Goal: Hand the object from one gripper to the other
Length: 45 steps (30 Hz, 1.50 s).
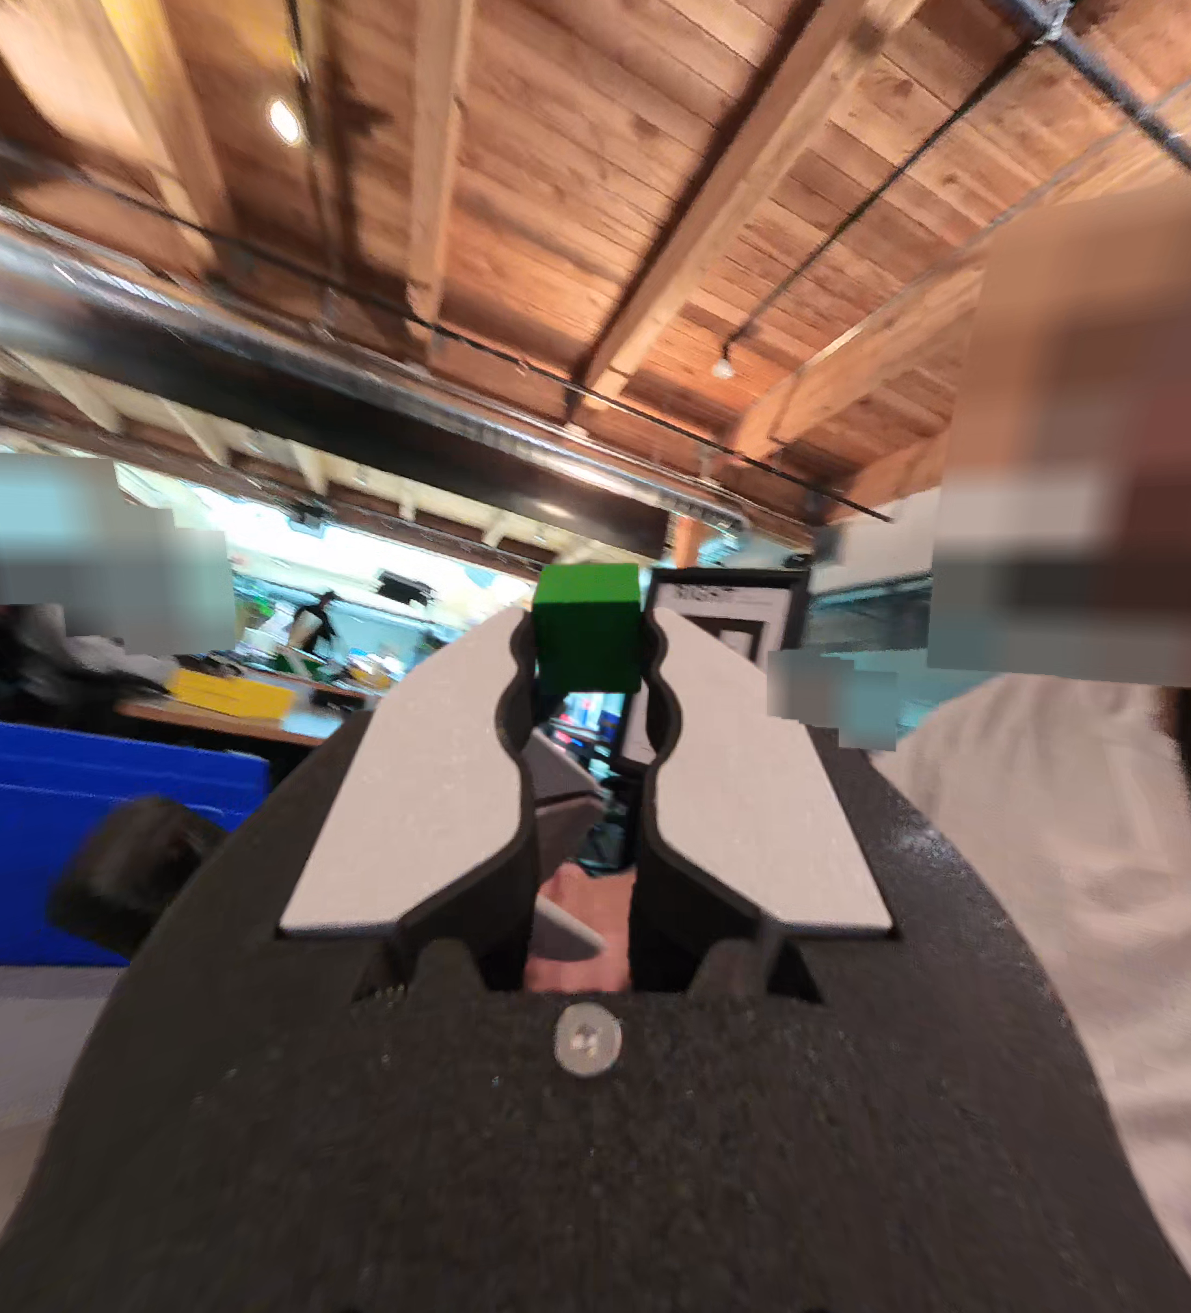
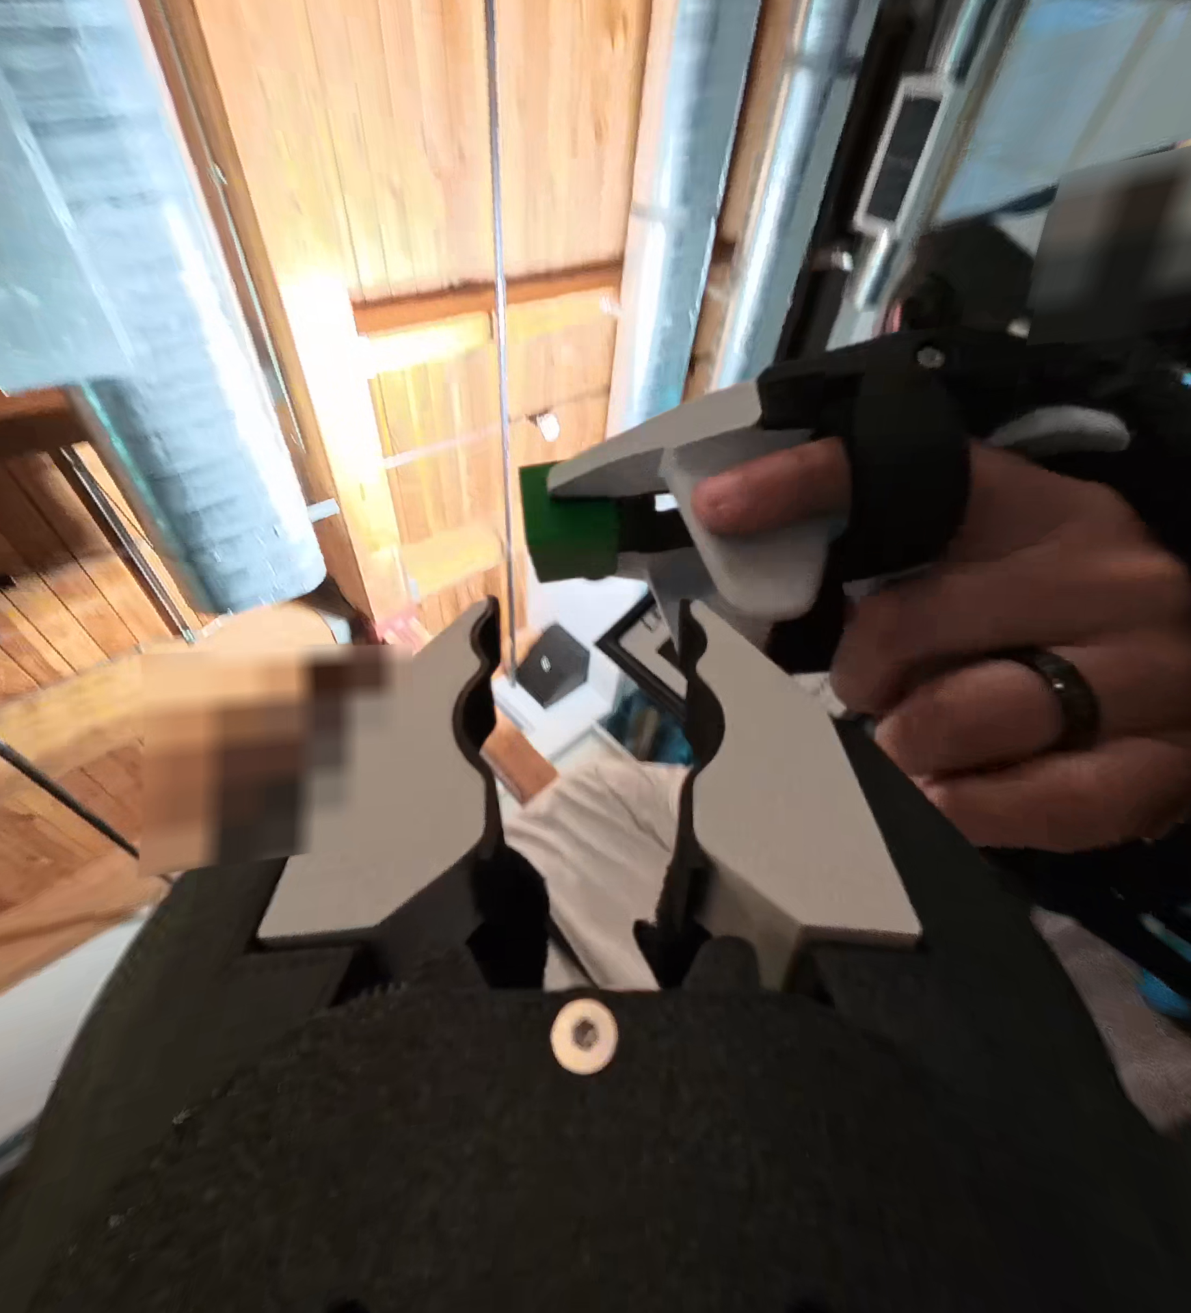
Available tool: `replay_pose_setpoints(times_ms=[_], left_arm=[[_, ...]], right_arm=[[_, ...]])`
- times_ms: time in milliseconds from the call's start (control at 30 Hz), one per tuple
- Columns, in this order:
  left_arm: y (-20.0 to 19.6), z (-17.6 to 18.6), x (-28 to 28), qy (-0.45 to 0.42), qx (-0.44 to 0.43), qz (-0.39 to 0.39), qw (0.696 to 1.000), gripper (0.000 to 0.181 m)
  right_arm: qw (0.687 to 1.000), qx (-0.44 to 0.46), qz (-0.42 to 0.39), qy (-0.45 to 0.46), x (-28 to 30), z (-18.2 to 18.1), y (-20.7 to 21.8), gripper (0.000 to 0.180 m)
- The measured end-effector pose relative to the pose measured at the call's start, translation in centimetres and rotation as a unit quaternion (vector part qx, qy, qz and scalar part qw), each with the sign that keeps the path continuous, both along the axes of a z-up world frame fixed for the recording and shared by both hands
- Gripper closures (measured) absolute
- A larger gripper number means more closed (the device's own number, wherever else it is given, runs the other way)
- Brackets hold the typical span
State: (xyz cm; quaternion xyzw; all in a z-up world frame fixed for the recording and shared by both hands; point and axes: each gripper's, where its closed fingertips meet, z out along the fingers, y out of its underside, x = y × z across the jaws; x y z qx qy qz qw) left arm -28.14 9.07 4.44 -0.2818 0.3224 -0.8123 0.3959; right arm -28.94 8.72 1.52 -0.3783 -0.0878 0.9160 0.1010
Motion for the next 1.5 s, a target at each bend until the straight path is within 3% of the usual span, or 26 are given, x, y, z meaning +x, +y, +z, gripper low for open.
replay_pose_setpoints(times_ms=[167, 367, 433, 633, 733, 833, 900, 967, 1033, 1100, 1233, 1300, 1367, 1500], left_arm=[[1.3, -0.1, -0.3, -0.014, 0.026, 0.08, 0.996, 0.153], [1.1, -1.6, 1.6, 0.027, 0.073, 0.128, 0.989, 0.153], [0.9, -2.2, 2.1, 0.039, 0.084, 0.133, 0.987, 0.153], [1.3, -2.5, 2.5, 0.065, 0.051, 0.114, 0.99, 0.152], [2.1, -2.0, 2.0, 0.058, 0.024, 0.112, 0.992, 0.135], [3.1, -2.2, 1.9, 0.09, 0.044, 0.151, 0.983, 0.135], [4.3, -3.9, 3.0, 0.195, 0.084, 0.189, 0.959, 0.134], [5.8, -6.7, 3.9, 0.346, 0.088, 0.201, 0.912, 0.125], [6.3, -7.9, 4.1, 0.434, 0.066, 0.187, 0.879, 0.115], [6.2, -7.4, 4.3, 0.44, 0.038, 0.178, 0.879, 0.128], [6.3, -7.0, 4.6, 0.432, -0.01, 0.175, 0.885, 0.132], [6.1, -7.4, 4.8, 0.446, -0.026, 0.166, 0.879, 0.132], [6.1, -7.8, 5.0, 0.458, -0.021, 0.175, 0.872, 0.133], [6.1, -9.3, 5.2, 0.497, 0.025, 0.208, 0.842, 0.135]], right_arm=[[0.995, -0.071, -0.067, 0.032, 0.5, -0.3, 2.3, 0.13], [0.992, -0.099, -0.069, 0.045, 0.7, -0.1, 2.7, 0.131], [0.993, -0.085, -0.064, 0.059, 1.0, 0.4, 2.3, 0.153], [0.992, -0.056, -0.109, 0.022, 1.7, 0.4, 2.7, 0.154], [0.99, -0.039, -0.135, 0.002, 2.6, 0.0, 3.4, 0.154], [0.971, -0.007, -0.221, -0.095, 3.9, -2.2, 5.5, 0.154], [0.927, 0.045, -0.32, -0.191, 5.5, -3.7, 7.2, 0.154], [0.872, 0.113, -0.407, -0.249, 7.2, -3.3, 7.9, 0.154], [0.783, 0.241, -0.472, -0.325, 7.6, -3.3, 7.8, 0.154], [0.665, 0.373, -0.517, -0.39, 7.3, -3.7, 7.6, 0.154], [0.378, 0.565, -0.556, -0.479, 6.7, -5.1, 7.7, 0.154], [0.281, 0.605, -0.56, -0.491, 6.3, -5.1, 7.5, 0.153], [0.23, 0.627, -0.541, -0.511, 5.6, -5.6, 7.5, 0.153], [0.172, 0.646, -0.527, -0.525, 5.2, -5.9, 7.4, 0.153]])
